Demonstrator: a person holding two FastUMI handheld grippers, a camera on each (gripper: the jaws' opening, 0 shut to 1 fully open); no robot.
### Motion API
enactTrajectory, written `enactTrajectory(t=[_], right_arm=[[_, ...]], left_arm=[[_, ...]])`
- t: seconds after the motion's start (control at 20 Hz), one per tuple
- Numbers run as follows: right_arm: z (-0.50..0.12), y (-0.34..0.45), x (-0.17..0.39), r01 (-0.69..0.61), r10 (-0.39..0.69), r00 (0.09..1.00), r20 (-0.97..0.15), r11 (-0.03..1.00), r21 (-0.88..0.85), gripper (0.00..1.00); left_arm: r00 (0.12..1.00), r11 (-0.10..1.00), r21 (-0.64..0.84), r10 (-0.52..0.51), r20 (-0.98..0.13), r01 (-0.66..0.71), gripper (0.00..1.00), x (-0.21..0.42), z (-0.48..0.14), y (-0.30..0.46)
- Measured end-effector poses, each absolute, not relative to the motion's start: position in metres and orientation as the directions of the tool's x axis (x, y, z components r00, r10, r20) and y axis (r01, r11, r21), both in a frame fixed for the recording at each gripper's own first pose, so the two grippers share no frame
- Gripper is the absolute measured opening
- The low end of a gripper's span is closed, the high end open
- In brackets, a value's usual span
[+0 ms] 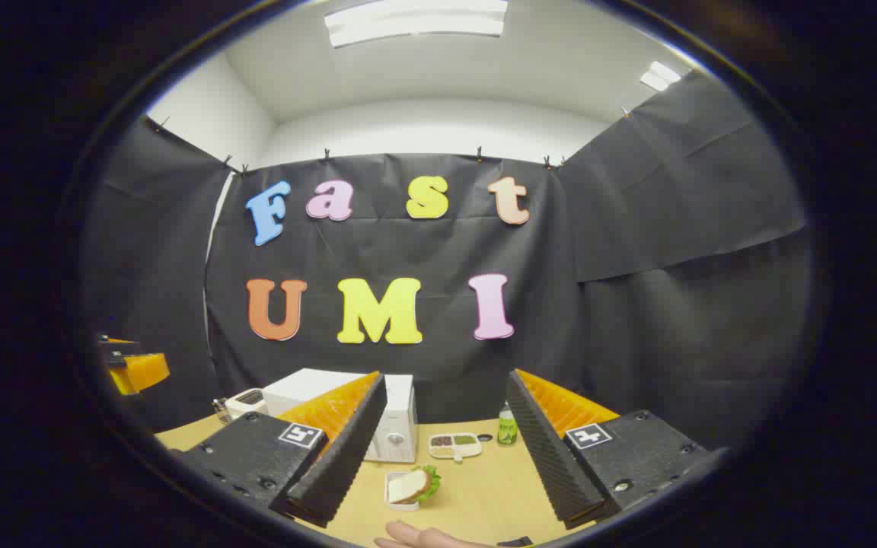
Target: Open the microwave oven with the left hand, put the food in, and close the microwave oven.
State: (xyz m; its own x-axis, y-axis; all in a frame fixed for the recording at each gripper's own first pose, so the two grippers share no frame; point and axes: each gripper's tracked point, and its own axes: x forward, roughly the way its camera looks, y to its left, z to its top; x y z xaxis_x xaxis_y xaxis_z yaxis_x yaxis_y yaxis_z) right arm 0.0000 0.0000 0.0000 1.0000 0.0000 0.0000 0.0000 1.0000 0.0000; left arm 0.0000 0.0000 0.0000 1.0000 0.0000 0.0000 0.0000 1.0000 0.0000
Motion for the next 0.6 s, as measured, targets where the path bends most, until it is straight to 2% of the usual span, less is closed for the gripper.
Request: enactTrajectory(t=[0.15, 0.2, 0.45, 0.5, 0.6], right_arm=[[0.0, 0.001, 0.001, -0.011, 0.011, 1.0, 0.004, 1.0, 0.002, 0.96], [0.0, 0.001, 0.002, -0.015, 0.015, 1.0, 0.006, 1.0, 0.001, 1.0], [0.004, -0.005, -0.001, -0.017, 0.018, 0.999, 0.047, 1.0, -0.025, 1.0], [0.004, -0.004, -0.002, -0.027, 0.028, 0.999, 0.046, 0.999, -0.019, 0.96], [0.003, -0.003, -0.001, -0.05, 0.05, 0.998, 0.036, 0.999, -0.001, 0.96]], left_arm=[[1.0, 1.0, 0.017, -0.005, 0.0, 0.005, 0.95, 0.002, -0.003, -0.007], [1.0, 1.0, 0.022, -0.004, -0.002, 0.004, 0.95, 0.003, -0.004, -0.008], [1.0, 0.999, 0.029, -0.019, -0.007, 0.019, 0.95, 0.006, -0.009, -0.018], [1.0, 0.999, 0.029, -0.031, -0.006, 0.031, 0.95, 0.007, -0.01, -0.022], [0.998, 0.998, 0.01, -0.063, 0.0, 0.063, 0.95, 0.01, -0.011, -0.03]])
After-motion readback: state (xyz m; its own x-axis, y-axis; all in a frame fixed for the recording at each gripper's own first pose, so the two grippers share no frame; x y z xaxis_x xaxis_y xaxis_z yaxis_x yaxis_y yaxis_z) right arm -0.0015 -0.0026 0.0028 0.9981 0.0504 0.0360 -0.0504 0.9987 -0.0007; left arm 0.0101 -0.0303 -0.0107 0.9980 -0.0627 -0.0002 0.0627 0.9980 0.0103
